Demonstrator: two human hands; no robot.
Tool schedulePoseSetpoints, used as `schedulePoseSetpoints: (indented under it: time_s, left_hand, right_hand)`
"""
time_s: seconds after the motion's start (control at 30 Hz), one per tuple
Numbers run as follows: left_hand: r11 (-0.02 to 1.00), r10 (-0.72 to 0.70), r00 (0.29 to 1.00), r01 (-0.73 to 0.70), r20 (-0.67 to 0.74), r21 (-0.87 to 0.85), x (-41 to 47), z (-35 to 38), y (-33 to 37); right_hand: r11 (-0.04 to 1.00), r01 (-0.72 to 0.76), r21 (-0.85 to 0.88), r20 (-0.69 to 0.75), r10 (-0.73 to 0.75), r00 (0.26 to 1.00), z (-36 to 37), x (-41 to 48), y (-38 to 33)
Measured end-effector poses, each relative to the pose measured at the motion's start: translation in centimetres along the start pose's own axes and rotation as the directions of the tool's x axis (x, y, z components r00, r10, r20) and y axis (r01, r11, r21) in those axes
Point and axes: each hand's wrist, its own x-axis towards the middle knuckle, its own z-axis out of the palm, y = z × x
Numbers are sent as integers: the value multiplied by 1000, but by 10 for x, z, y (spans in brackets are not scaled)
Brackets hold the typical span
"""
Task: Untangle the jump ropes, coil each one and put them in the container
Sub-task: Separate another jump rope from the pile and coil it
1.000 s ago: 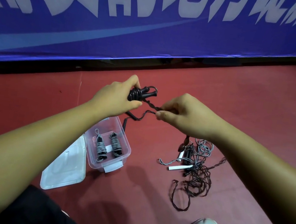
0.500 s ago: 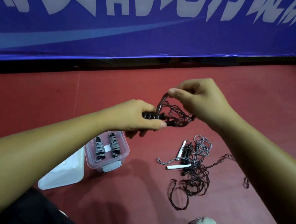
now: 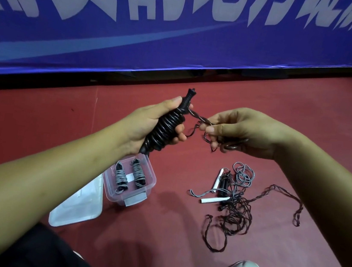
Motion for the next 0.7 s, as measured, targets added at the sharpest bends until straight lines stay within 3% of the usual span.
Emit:
schedulePoseSetpoints:
  time_s: [0.17, 0.27, 0.4, 0.53, 0.63, 0.7]
  left_hand:
    - [1000, 9, 999, -9, -50, -7, 9, -5, -1]
    - [998, 40, 988, -34, -152, 44, 11, -5, -4]
    - [987, 75, 972, -41, -223, 153, 12, -8, -7]
    - [976, 88, 957, -27, -278, 214, 17, -11, -3]
    - [982, 110, 939, -53, -324, 180, 19, -17, 2]
    - [988, 104, 945, -61, -312, 144, 18, -22, 5]
  right_hand:
    - [1000, -14, -13, 59, 15, 998, -1, -4, -3]
    - [997, -51, -54, 67, 55, 996, 2, -5, -3]
    - [974, -159, -161, -38, 155, 987, 6, -3, -6]
    - [971, -225, -85, -100, 217, 971, 10, -1, -9]
    - [986, -168, 15, -97, 168, 981, 12, -5, -11]
    - [996, -84, -12, -165, 81, 983, 11, -5, -11]
